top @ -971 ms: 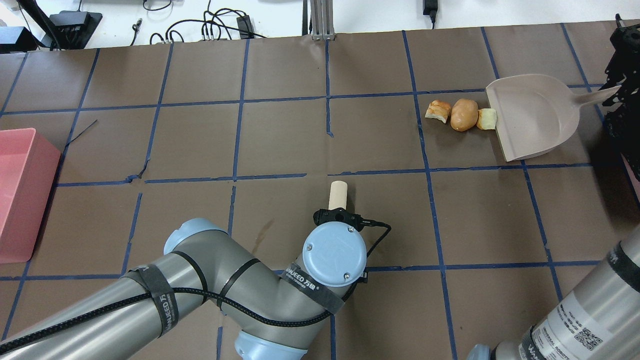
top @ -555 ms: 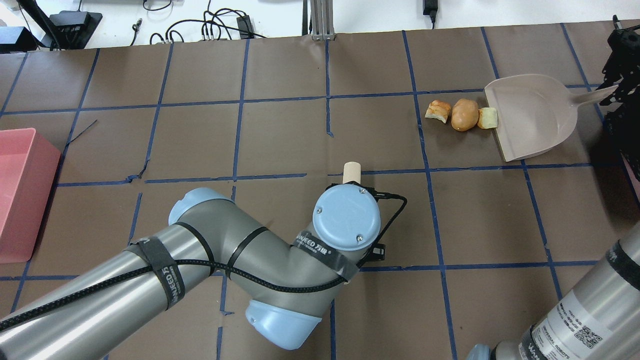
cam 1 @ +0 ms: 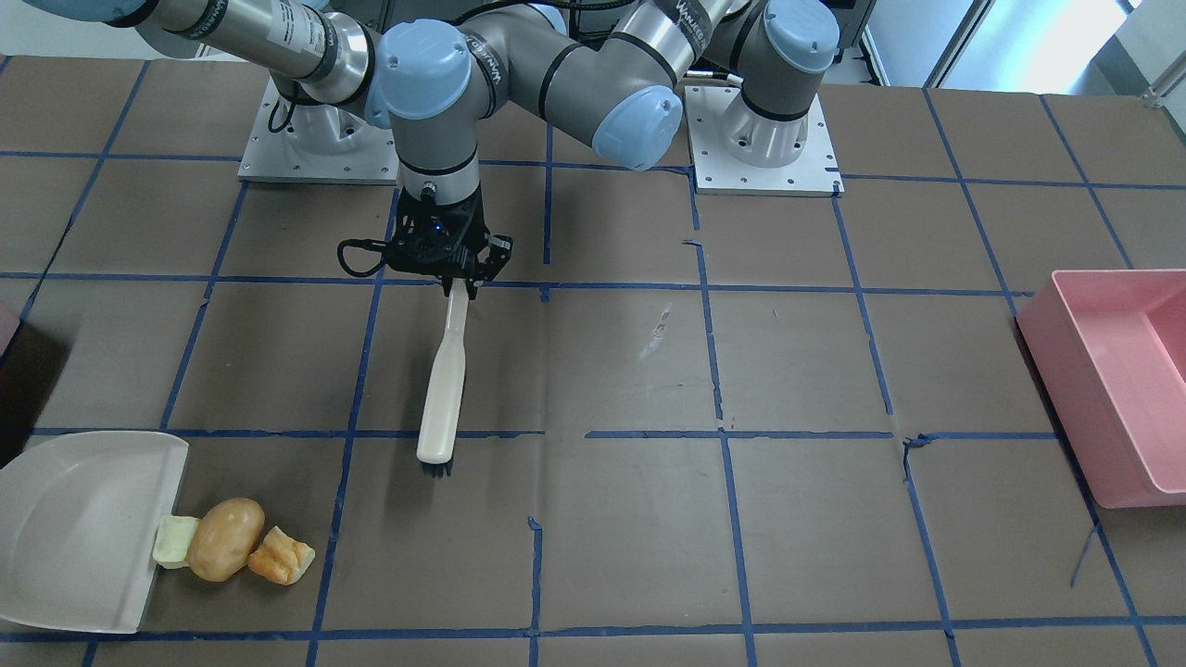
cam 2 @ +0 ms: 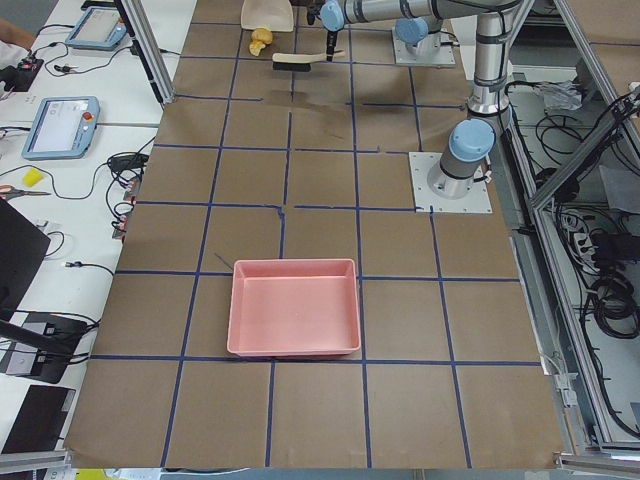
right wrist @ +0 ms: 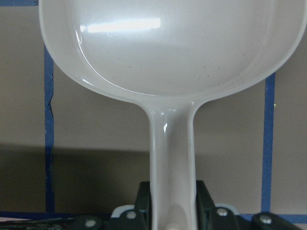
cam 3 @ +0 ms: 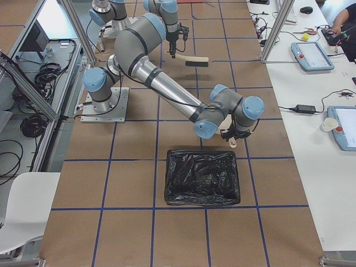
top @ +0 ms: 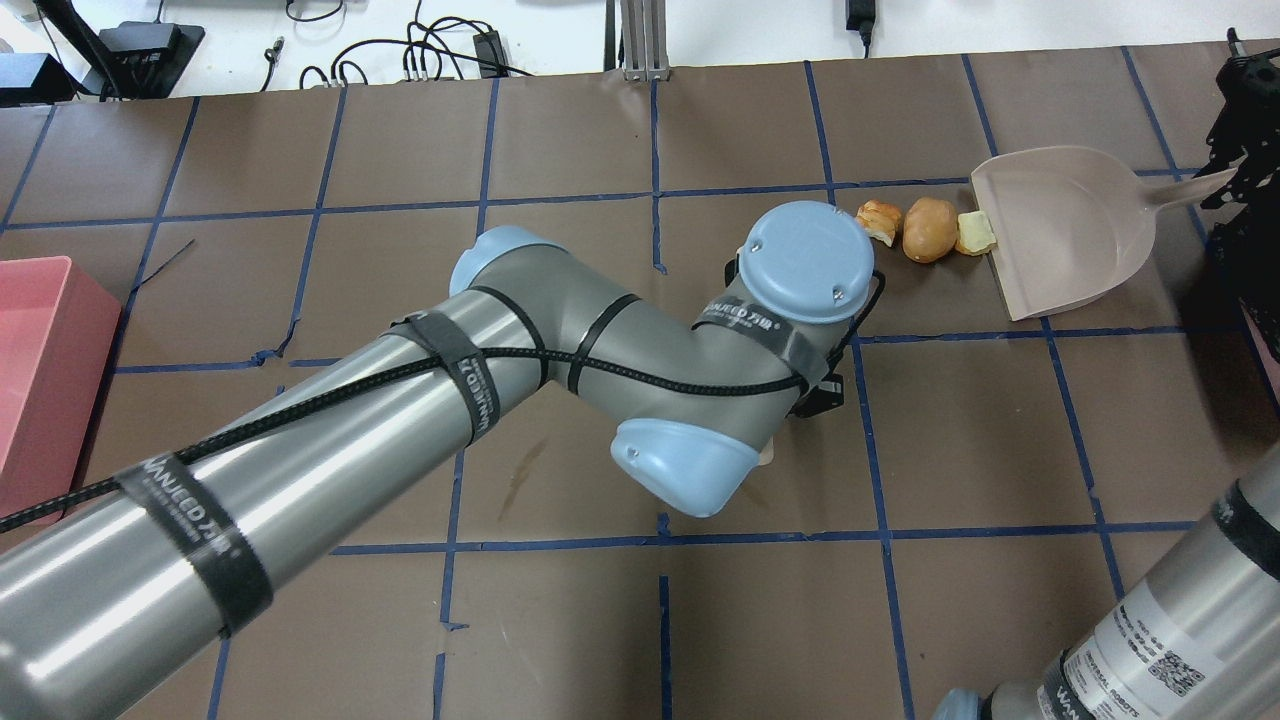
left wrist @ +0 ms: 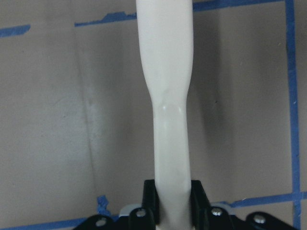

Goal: Sweep and dump trash in nearest bin
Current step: 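Sweep the bread and potato scraps into the dustpan with the left gripper's brush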

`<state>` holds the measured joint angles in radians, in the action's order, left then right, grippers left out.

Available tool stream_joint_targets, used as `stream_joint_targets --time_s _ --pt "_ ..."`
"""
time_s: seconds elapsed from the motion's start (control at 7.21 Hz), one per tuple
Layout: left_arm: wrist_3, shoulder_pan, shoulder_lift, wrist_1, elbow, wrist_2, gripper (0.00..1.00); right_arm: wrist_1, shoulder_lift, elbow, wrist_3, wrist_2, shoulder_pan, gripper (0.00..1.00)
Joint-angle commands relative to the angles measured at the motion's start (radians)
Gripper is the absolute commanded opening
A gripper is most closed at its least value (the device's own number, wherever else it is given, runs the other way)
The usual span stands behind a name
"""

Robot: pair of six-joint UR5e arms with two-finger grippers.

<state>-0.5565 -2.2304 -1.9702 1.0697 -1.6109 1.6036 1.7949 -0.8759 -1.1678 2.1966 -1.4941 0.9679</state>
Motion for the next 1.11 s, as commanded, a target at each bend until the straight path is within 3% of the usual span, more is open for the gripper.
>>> stream_joint_targets --time_s 0.0,0.69,0.97 --pt "0.004 0.000 -0.111 0.012 0.176 0.006 0.00 -0.002 0.000 -0.004 -0.001 0.002 0.000 0.00" --pt "-0.040 0.000 -0.356 0.012 0.465 0.007 0.00 -0.003 0.006 -0.006 -0.005 0.002 0.000 0.00" --pt "-0.043 0.003 -0.386 0.012 0.477 -0.002 0.00 -0.005 0.008 -0.006 -0.008 0.003 0.000 0.00"
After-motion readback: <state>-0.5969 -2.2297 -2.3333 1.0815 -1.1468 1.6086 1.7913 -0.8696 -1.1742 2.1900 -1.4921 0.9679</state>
